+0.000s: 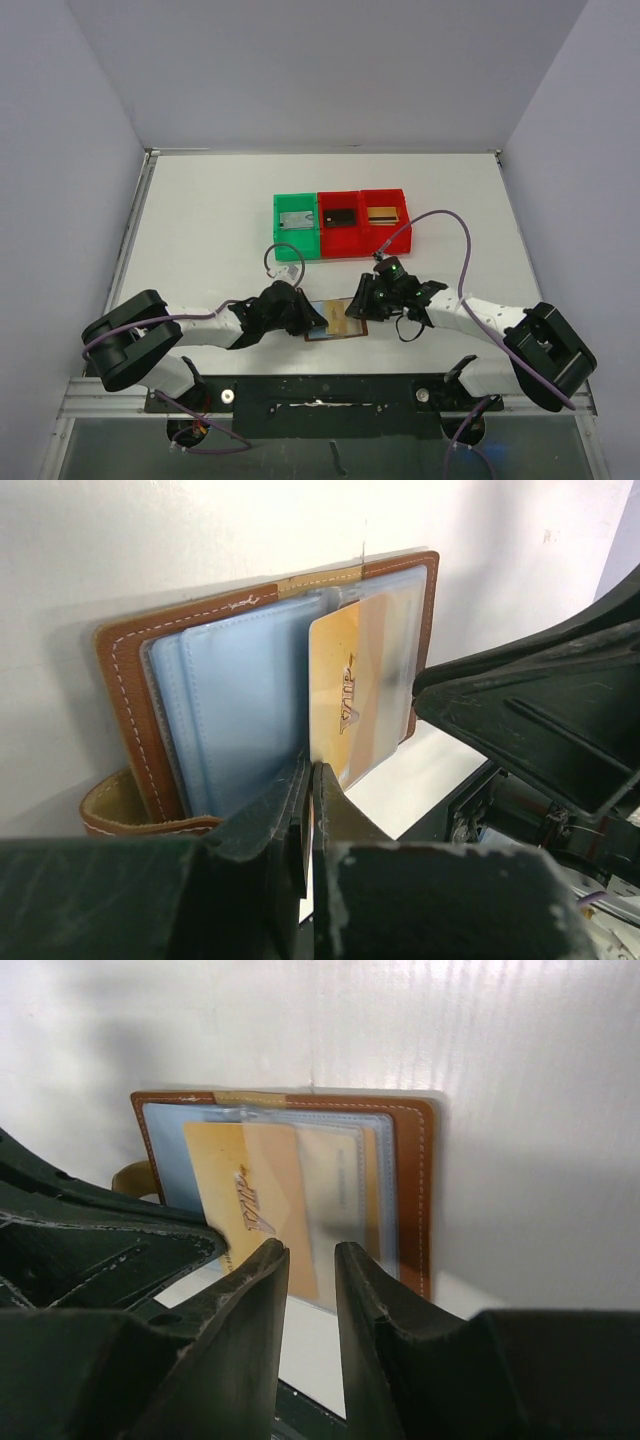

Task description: Take the credit cards out of the card holder

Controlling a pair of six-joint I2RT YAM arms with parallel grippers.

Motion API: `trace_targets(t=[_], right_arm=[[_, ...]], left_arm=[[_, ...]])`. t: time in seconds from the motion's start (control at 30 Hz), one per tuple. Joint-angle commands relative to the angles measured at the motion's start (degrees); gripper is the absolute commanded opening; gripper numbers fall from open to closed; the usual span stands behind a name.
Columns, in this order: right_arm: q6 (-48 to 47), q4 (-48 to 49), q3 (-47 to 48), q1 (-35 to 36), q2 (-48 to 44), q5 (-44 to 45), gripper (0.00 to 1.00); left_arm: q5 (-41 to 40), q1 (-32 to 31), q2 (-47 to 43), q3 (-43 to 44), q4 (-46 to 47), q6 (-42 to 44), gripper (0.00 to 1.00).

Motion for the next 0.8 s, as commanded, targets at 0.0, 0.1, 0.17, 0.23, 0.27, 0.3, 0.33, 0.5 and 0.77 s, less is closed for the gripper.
trace_targets(t=[0.0, 0.1, 0.17, 0.23, 0.27, 0.3, 0.33, 0.5, 0.77], right_arm=[[-3.38, -1.05, 4.74, 0.86, -1.46, -1.79, 0.27], [-2.67, 0.53, 5.24, 1.01, 1.17, -3.53, 0.27], [-2.6, 1.0, 5.31, 1.21, 3.04, -3.56, 0.27], [-2.25, -0.7, 5.59, 1.23, 4.9, -2.02, 0.27], [-1.98, -1.94, 5.69, 1.12, 5.75, -0.91, 0.27], [-1.78, -2.81, 5.66, 1.22, 6.47, -0.04, 0.27], [-1.54, -3.32, 5.44, 1.23, 6.96, 0.41, 0.27], [-0.1, -0.9, 2.33, 1.59, 6.88, -0.57, 0.26], [1.01, 1.05, 0.61, 1.61, 6.45, -0.9, 0.26]], left_arm=[[-1.49, 0.27, -0.27, 2.39, -0.7, 1.83, 0.0], [-1.39, 0.25, -0.19, 2.55, -0.65, 1.92, 0.0], [-1.44, 0.27, -0.1, 2.54, -0.44, 1.89, 0.0], [-1.4, 0.28, -0.1, 2.57, -0.26, 1.98, 0.0], [-1.4, 0.32, -0.06, 2.49, -0.14, 1.97, 0.0], [-1.32, 0.29, -0.08, 2.47, 0.02, 1.97, 0.0], [-1.21, 0.34, -0.02, 2.37, 0.19, 1.92, 0.02], [-0.15, 0.39, 1.02, 1.27, 4.72, 0.66, 0.15], [2.11, 0.87, 5.01, -0.03, 13.35, -2.74, 0.25]])
